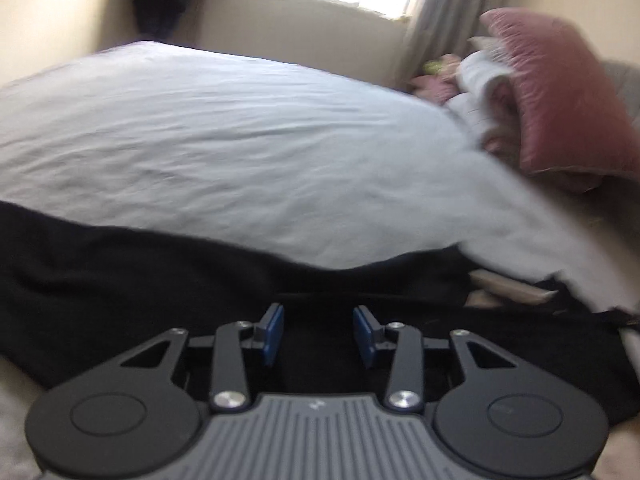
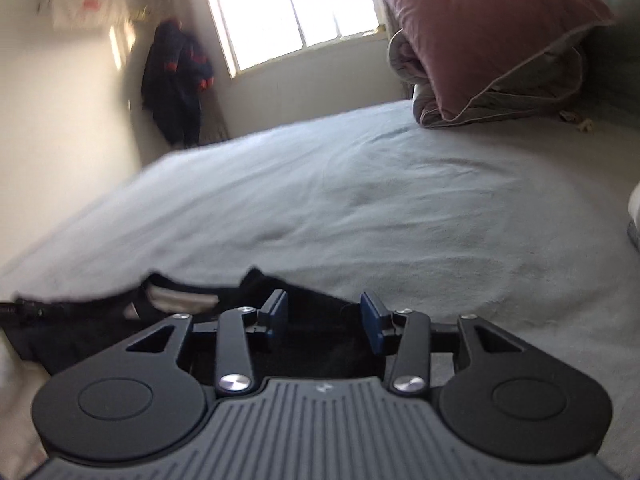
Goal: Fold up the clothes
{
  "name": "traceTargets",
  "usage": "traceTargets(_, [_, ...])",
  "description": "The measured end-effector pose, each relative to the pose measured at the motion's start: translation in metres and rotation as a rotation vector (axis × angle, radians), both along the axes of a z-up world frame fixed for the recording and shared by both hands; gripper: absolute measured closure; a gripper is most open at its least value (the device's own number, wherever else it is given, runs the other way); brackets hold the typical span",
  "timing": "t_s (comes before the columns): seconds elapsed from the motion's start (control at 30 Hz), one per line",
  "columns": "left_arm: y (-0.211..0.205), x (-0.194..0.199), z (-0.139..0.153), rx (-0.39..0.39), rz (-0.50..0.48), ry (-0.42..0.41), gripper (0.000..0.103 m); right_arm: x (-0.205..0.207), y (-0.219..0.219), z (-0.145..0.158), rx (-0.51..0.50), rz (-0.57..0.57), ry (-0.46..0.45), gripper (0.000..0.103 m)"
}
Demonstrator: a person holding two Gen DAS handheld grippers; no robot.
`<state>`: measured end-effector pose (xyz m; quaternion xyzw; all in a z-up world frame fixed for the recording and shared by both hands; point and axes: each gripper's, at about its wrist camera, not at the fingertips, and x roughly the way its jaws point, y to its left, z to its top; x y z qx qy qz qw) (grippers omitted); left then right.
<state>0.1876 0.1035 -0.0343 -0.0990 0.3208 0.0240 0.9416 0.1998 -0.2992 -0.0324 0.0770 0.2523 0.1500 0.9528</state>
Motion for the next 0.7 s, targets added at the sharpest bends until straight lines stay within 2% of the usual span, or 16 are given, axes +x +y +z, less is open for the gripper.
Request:
traceTargets(0.13, [0.009, -0.005, 0.014, -0.021, 0.065, -0.003, 0.067, 0.001, -0.007, -0.003, 0.021, -0.003, 0.001, 0.058])
traceTargets(0.23, [0.020, -0.009, 0.023, -0.026, 0.078, -0.016, 0.065, 0.001, -0.012, -0.003, 0.035, -0.032, 0.007, 0.058])
traceTargets(0.33, [0.025, -0.002, 0.022, -0.047, 0.035, 0.009, 0.068, 0.003, -0.013, -0.005, 0.045, -0.044, 0.017, 0.058])
traceTargets(0.37, [0.025, 0.002, 0.021, -0.055, 0.006, 0.018, 0.073, 0.002, -0.013, -0.005, 0.047, -0.042, 0.016, 0.058])
traceTargets(0.4, [0.019, 0.008, 0.019, -0.044, -0.021, 0.026, 0.085, 0.002, -0.013, -0.004, 0.049, -0.041, 0.015, 0.058])
traceTargets(0.47, [0.006, 0.017, 0.018, 0.007, -0.082, 0.033, 0.094, 0.003, -0.014, -0.005, 0.056, -0.040, 0.016, 0.058])
traceTargets(0.57, [-0.013, 0.029, 0.015, 0.086, -0.133, 0.039, 0.100, 0.004, -0.017, -0.006, 0.075, -0.043, 0.024, 0.058])
traceTargets(0.63, [-0.017, 0.043, 0.007, 0.116, -0.145, 0.072, 0.101, 0.005, -0.018, -0.008, 0.084, -0.044, 0.030, 0.058])
traceTargets(0.7, [-0.016, 0.054, 0.006, 0.154, -0.138, 0.056, 0.101, 0.005, -0.018, -0.008, 0.085, -0.046, 0.033, 0.058])
